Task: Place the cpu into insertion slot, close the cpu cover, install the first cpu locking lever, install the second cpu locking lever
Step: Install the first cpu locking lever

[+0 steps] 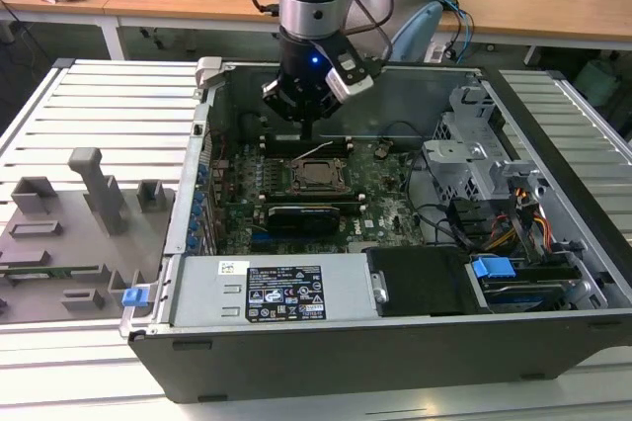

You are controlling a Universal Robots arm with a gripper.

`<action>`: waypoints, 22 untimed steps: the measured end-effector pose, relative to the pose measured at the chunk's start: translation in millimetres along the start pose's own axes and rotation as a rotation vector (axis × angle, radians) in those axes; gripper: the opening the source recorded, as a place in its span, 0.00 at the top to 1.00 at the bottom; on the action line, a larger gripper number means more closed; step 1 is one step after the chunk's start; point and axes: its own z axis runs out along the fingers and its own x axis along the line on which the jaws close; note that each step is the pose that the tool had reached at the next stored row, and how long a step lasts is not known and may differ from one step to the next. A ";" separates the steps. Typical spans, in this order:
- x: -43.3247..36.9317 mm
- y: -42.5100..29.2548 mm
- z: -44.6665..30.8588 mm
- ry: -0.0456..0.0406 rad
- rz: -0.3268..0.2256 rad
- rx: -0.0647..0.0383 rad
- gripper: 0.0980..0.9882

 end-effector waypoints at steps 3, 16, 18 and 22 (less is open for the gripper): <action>-6.9 -0.9 2.0 -0.0025 0.008 -0.019 0.99; -12.8 -1.0 18.7 -0.0062 0.027 -0.044 0.99; -12.8 -1.0 18.9 -0.0063 0.028 -0.044 0.99; -12.9 -0.9 19.4 -0.0064 0.028 -0.044 0.99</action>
